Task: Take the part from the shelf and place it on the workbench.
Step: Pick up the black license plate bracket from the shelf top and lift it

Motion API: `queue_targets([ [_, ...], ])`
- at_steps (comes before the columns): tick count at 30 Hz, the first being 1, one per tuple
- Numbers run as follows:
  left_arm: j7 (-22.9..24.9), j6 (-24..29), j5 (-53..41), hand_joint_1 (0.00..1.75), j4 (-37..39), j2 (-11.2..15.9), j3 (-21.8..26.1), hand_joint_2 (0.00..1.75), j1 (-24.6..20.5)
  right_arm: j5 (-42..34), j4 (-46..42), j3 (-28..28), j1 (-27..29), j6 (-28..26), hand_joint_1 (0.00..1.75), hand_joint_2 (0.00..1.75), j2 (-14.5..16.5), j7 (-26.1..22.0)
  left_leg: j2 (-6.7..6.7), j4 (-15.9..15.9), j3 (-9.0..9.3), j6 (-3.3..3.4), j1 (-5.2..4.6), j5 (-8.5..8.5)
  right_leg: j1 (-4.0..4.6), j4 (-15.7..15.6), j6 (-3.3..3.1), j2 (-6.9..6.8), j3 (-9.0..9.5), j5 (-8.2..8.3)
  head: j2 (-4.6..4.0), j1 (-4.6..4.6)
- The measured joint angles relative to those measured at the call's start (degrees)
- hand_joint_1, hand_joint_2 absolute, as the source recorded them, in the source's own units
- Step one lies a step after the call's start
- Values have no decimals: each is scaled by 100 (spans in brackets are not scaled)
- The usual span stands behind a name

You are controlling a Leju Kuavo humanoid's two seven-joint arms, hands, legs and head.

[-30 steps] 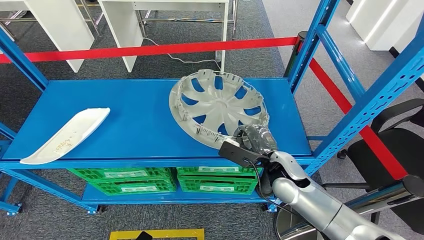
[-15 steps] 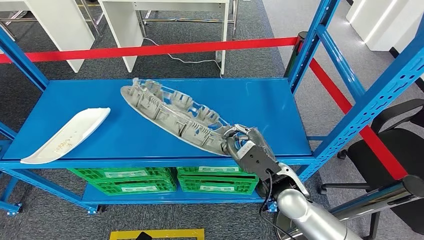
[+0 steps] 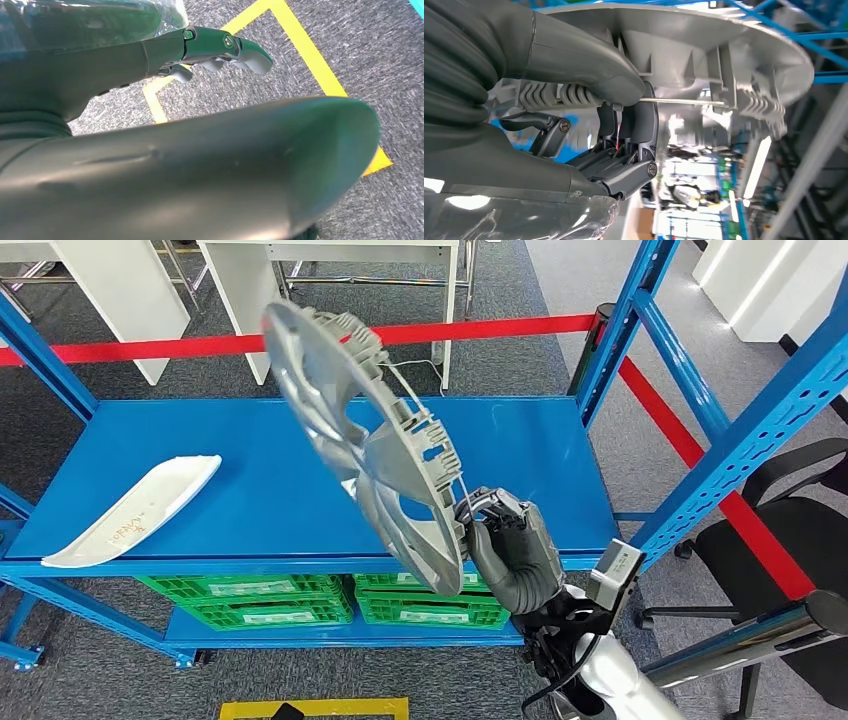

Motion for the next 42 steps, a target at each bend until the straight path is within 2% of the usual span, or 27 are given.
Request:
queue_targets([
  [10,-245,245,-181,0,1,1,-6,0,-5,-571,-307,-69,218,654,175,175,236,-545,1,0,0,-1,0,-1,0,0,-1,2,-1,0,0,0],
  [25,-401,236,-134,0,5,-2,-16,0,0,-900,-602,16,303,1286,175,175,368,-602,1,-1,0,-1,0,-1,0,0,-1,1,0,-1,0,1],
  [35,-469,343,-217,0,35,-34,-42,0,2,-1020,-627,87,303,1499,175,175,390,-608,1,-1,0,-1,0,-1,0,0,-1,1,0,-1,0,1],
  [36,-479,345,-221,0,39,-39,-43,44,2,-1028,-630,91,303,1509,175,175,389,-608,1,-1,0,-1,0,-1,0,0,-1,1,-1,-1,0,1],
  [37,-494,345,-221,0,43,-44,-44,44,3,-1037,-632,93,303,1515,175,175,389,-607,1,-1,0,-1,0,-1,0,0,-1,1,0,-1,0,1],
  [39,-537,349,-215,0,48,-49,-44,131,3,-1048,-633,96,305,1522,175,175,389,-605,1,-1,0,-1,0,-1,0,0,-1,1,0,-1,0,1],
  [40,-559,352,-210,0,49,-51,-44,131,3,-1051,-633,97,305,1525,175,175,390,-601,1,-1,0,-1,0,-1,0,0,-1,1,0,-1,0,1],
  [41,-579,355,-204,0,51,-54,-44,175,3,-1052,-633,97,306,1526,175,175,390,-594,1,-1,0,-1,0,-1,0,0,-1,1,0,-1,0,1],
  [42,-597,356,-201,0,52,-56,-45,175,3,-1052,-633,98,307,1527,175,175,389,-583,1,-1,0,-1,0,-1,0,0,-1,1,0,-1,0,1],
])
